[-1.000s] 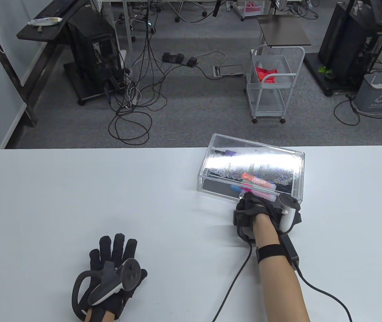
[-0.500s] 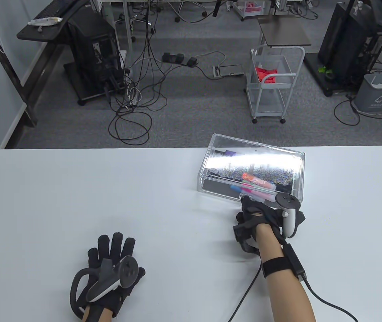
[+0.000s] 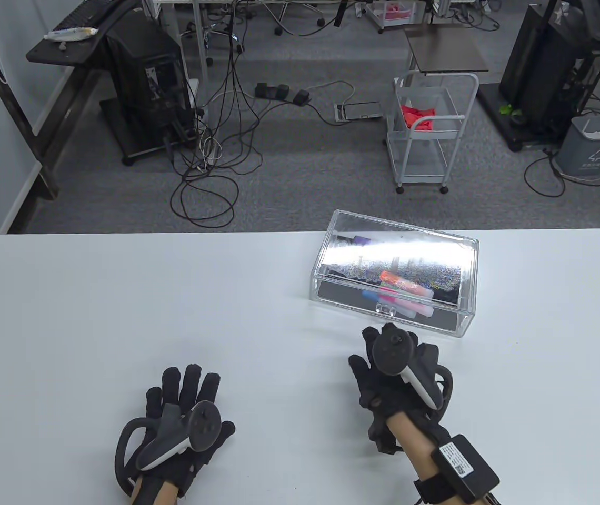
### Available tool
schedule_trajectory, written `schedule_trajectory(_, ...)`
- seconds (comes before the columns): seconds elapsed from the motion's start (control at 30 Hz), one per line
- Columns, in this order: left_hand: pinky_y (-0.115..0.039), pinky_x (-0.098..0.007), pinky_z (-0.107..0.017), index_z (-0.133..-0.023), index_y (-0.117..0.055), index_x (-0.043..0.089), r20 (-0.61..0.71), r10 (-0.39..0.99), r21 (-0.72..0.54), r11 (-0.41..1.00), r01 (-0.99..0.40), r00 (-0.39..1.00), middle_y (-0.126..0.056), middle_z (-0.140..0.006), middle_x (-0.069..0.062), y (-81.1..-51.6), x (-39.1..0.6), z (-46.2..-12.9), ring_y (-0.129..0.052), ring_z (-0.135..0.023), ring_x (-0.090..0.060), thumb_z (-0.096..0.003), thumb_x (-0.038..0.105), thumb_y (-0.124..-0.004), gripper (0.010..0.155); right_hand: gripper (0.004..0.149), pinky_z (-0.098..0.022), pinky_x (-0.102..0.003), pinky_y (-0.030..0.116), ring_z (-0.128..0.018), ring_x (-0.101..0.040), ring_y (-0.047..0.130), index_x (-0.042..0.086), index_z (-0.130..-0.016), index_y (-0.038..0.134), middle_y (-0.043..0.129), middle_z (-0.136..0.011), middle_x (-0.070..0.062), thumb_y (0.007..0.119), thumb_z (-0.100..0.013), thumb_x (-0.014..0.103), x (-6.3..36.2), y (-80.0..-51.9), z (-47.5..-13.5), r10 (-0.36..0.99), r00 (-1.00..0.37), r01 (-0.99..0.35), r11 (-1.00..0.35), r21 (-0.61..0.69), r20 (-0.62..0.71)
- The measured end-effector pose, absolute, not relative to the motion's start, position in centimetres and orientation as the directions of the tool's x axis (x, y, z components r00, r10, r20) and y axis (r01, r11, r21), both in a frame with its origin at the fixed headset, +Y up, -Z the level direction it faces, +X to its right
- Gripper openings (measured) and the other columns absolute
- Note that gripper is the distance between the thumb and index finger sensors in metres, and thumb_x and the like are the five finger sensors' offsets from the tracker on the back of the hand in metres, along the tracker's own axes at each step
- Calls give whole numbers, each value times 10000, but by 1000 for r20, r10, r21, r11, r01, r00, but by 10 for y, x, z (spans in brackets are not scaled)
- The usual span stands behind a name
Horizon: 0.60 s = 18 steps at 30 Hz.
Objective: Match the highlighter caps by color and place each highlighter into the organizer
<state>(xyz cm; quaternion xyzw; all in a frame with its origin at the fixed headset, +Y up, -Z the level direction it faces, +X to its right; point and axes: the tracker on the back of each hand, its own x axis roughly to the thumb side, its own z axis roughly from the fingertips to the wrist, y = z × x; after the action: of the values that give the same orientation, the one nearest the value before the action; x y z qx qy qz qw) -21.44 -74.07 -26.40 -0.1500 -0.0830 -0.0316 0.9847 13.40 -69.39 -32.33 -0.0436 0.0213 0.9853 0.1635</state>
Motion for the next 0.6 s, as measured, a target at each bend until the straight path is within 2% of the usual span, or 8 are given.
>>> schedule_trajectory(0.2, -219, -697, -810, -1203, -20, 281, 192, -27, -305, 949, 86, 981, 49, -1249, -87, -743, -212, -262, -23, -1165, -515, -577, 753, -478, 908, 697, -698, -710, 270, -1074, -439, 200, 336, -1056, 463, 293, -1175, -43, 709, -433, 529, 123, -689, -281, 255, -967, -254, -966, -39, -13)
schedule_trajectory(0.4, -216, -701, -807, -1202, -11, 272, 208, -22, -308, 947, 87, 978, 56, -1248, -96, -744, -209, -261, -17, -1162, -521, -575, 759, -474, 919, 715, -696, -712, 233, -1064, -444, 128, 359, -1060, 423, 233, -1176, -27, 702, -430, 549, 116, -689, -249, 247, -968, -250, -965, -79, 43)
schedule_trajectory(0.6, -208, -707, -800, -1198, 3, 264, 226, -9, -312, 947, 81, 974, 71, -1243, -101, -746, -206, -259, -1, -1156, -523, -572, 767, -468, 930, 735, -687, -715, 182, -1050, -428, 59, 394, -1057, 385, 180, -1172, -1, 702, -418, 570, 113, -707, -233, 197, -978, -204, -973, -107, 74)
